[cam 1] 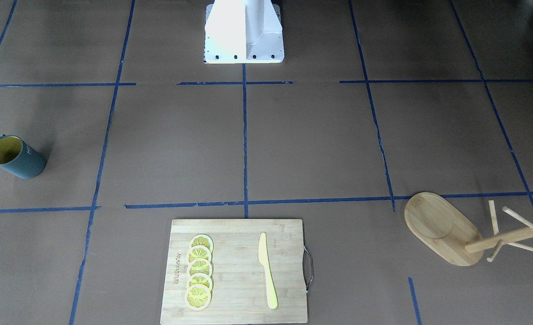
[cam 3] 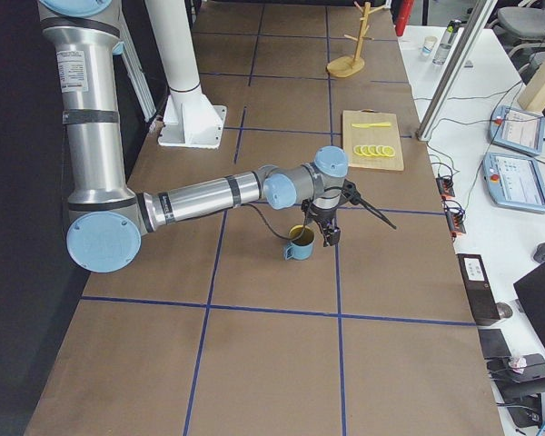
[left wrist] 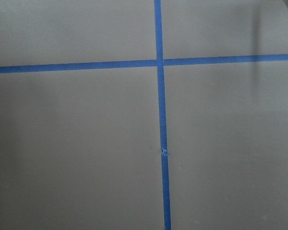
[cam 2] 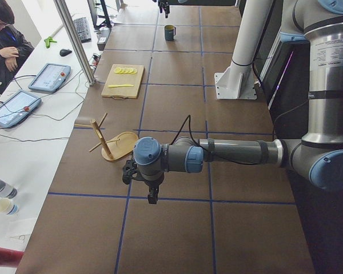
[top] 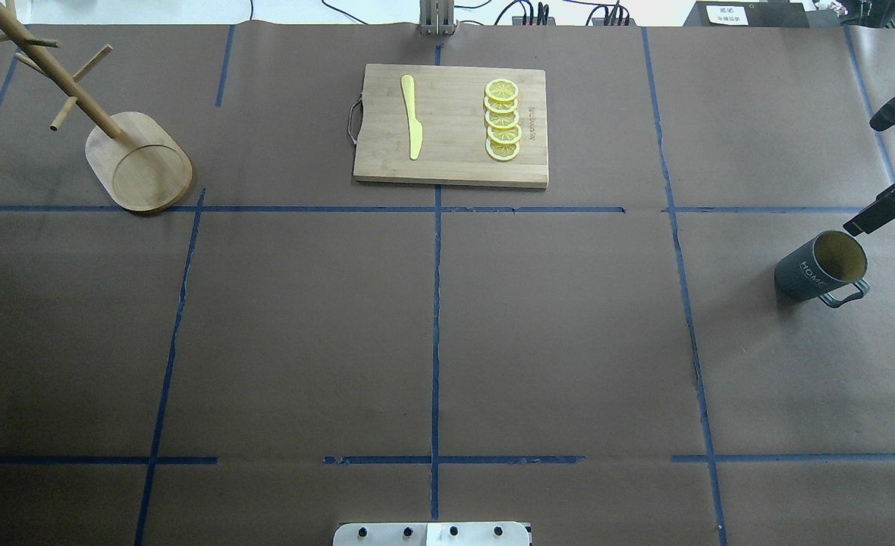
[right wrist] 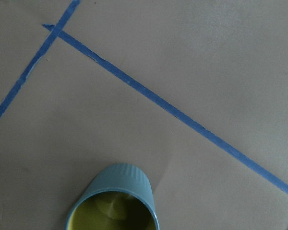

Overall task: Hang cup on storage rack
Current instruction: 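Lower the right gripper onto the teal mug rim and grasp it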

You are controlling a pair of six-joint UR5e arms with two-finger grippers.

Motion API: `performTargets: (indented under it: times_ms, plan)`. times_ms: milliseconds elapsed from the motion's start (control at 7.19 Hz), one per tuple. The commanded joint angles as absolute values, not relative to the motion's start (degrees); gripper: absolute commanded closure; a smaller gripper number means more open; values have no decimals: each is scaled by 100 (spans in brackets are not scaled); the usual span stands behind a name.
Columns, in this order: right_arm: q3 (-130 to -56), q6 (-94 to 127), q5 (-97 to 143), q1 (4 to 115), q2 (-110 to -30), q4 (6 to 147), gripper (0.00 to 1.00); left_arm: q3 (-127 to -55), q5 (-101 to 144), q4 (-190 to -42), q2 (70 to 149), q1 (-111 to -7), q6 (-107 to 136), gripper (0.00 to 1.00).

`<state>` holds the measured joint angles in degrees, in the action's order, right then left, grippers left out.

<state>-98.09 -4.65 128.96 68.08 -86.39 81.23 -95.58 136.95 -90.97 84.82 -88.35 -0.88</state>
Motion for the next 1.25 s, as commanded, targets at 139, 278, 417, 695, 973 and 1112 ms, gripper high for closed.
performTargets:
  times_ms: [139,278,417,695,973,1112]
  plan:
    - [-9308,132,12885,6506,-8718,7286,0,-9571,13711,-9097,8481,-8833,-88,0]
    - [-9203,132,12885,6382,-8719,7277,0,-9580,13720,-9097,8481,-8833,-79,0]
    - [-9176,132,12876,6294,-8719,7277,1,-9580,13720,-9097,8481,-8842,-88,0]
    - [-9193,71,12771,6267,-8710,7269,66,-9580,13720,-9097,8481,-8842,-88,0]
    - [-9220,53,12771,6267,-8701,7269,91,-9580,13720,-9097,8481,-8842,-88,0]
    - [-9220,79,12779,6267,-8692,7269,95,-9580,13720,-9097,8481,-8842,-88,0]
